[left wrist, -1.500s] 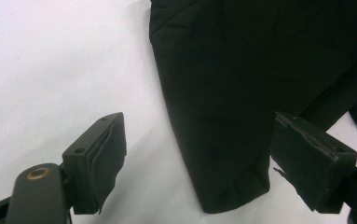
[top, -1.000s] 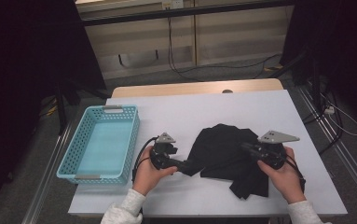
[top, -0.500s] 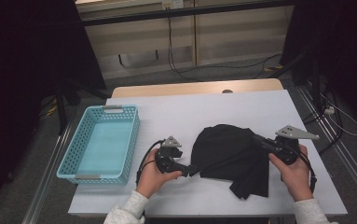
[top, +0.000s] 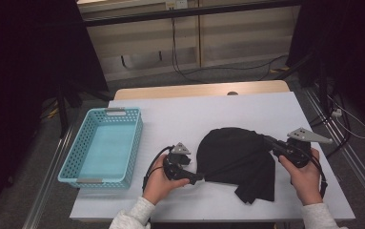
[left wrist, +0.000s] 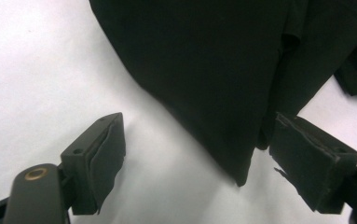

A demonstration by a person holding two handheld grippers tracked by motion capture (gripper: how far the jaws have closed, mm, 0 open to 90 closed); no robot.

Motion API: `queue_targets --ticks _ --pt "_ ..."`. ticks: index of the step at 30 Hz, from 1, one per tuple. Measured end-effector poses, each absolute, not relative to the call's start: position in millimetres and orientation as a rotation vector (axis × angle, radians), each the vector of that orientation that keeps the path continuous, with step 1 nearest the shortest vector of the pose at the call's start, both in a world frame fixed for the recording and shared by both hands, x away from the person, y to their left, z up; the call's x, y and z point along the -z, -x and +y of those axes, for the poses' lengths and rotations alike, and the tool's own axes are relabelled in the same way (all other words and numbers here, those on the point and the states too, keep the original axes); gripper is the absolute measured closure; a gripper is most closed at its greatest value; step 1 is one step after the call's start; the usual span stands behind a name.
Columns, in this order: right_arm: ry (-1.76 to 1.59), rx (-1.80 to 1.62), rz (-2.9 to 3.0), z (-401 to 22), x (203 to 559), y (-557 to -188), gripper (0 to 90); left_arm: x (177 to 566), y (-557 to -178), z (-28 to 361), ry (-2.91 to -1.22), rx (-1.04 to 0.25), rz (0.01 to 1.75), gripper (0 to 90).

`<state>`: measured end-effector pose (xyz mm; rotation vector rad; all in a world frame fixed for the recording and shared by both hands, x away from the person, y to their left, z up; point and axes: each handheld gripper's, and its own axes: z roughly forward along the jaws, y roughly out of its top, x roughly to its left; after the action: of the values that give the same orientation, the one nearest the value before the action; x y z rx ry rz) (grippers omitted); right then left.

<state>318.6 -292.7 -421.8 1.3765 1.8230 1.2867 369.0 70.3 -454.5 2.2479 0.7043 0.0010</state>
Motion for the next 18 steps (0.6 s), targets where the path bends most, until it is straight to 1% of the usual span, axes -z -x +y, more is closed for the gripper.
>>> queue_targets --ticks 4,6,9,11,14,15,18 --pt "-1.382 -1.286 1.817 -294.2 422.4 -318.4 85.7 455.4 -368.5 68.8 -2.244 -0.003 0.707 22.7" --pt "-1.38 -1.285 1.829 -293.7 423.1 -318.6 85.6 455.1 -368.3 68.1 -2.242 0.0 0.712 26.0" --pt "-1.376 -1.281 1.84 -291.8 424.1 -318.7 85.6 454.9 -366.7 66.3 -2.242 0.002 0.705 33.3" --pt "-1.368 -1.283 1.847 -290.7 423.6 -318.6 85.6 454.5 -366.7 65.7 -2.236 0.015 0.719 40.9" --pt "-1.352 -1.278 1.861 -289.6 423.6 -318.8 85.3 454.1 -366.8 65.2 -2.238 0.009 0.731 46.9" --pt "-1.353 -1.279 1.864 -289.5 423.7 -318.9 85.3 454.0 -367.0 65.3 -2.234 0.024 0.737 51.8" --pt "-1.351 -1.281 1.866 -289.7 423.7 -318.9 85.2 454.2 -367.5 65.4 -2.23 0.044 0.754 60.3"
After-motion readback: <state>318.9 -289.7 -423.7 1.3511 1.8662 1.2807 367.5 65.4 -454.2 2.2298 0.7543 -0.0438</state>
